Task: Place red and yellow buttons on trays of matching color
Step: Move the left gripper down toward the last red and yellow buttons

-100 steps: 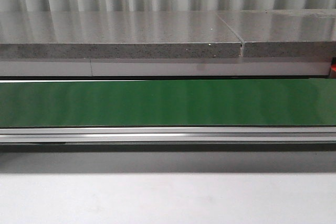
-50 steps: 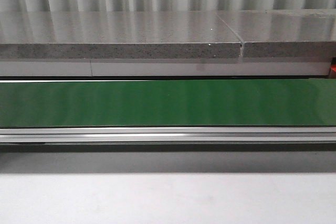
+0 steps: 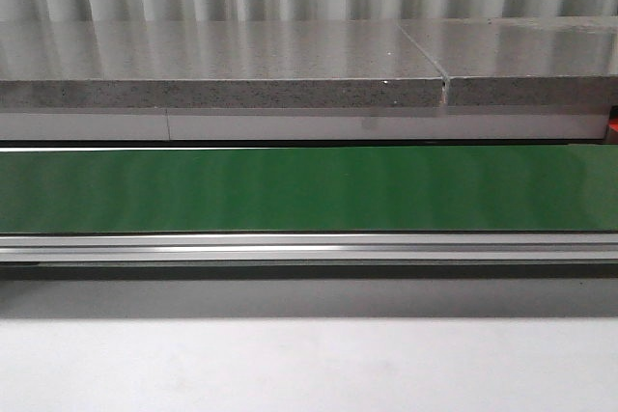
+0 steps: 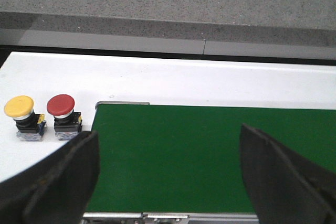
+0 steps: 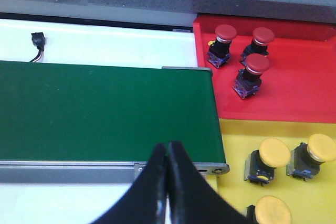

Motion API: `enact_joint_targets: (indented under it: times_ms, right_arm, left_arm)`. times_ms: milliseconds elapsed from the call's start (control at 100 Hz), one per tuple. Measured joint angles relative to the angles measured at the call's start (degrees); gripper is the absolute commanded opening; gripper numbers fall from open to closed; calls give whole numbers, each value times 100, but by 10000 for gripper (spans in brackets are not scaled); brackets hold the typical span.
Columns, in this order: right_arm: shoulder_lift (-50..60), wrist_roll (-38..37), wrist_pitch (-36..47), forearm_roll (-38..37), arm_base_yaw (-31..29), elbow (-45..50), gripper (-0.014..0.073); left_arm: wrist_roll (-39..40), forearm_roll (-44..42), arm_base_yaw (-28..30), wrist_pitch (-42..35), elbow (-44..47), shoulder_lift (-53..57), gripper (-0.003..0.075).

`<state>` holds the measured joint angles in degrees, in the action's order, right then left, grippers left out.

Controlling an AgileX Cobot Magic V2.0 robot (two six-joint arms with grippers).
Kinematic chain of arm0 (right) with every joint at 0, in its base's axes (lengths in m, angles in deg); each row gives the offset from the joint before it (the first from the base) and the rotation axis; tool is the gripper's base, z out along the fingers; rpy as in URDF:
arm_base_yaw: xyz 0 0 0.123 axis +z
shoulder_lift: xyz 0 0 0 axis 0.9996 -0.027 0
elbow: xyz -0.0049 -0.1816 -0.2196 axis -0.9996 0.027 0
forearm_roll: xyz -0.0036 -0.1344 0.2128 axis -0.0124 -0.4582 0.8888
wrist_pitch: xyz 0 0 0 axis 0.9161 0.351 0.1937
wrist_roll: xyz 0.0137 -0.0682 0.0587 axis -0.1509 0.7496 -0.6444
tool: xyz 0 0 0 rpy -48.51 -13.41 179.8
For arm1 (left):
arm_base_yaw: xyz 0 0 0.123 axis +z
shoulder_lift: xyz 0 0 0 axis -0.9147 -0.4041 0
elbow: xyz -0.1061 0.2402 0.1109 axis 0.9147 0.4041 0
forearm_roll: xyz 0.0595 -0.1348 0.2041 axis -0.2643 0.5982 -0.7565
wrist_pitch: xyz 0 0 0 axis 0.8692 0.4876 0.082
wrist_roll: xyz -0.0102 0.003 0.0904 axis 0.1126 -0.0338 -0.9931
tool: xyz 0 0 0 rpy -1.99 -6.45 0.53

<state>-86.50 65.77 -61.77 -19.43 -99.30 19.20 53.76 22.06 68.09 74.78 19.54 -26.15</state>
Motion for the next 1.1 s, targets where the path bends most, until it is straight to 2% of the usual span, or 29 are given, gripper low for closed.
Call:
enact_joint_targets:
  times_ms: [230,470,730,1100]
  right_arm:
    - [0,0,0,0,0,0,-68]
    - [0,0,0,0,0,0,-68]
    - [0,0,0,0,0,0,-68]
    - [0,0,0,0,0,0,-68]
  left_arm:
    - [447,0,415,514,-1276,-1550,526]
    - [531,0,1046,611,-2245,-2928,526]
    - [594,11,1576,830,-2720,-4170,526]
    - [628,11,1655,875,-3182,-5418,526]
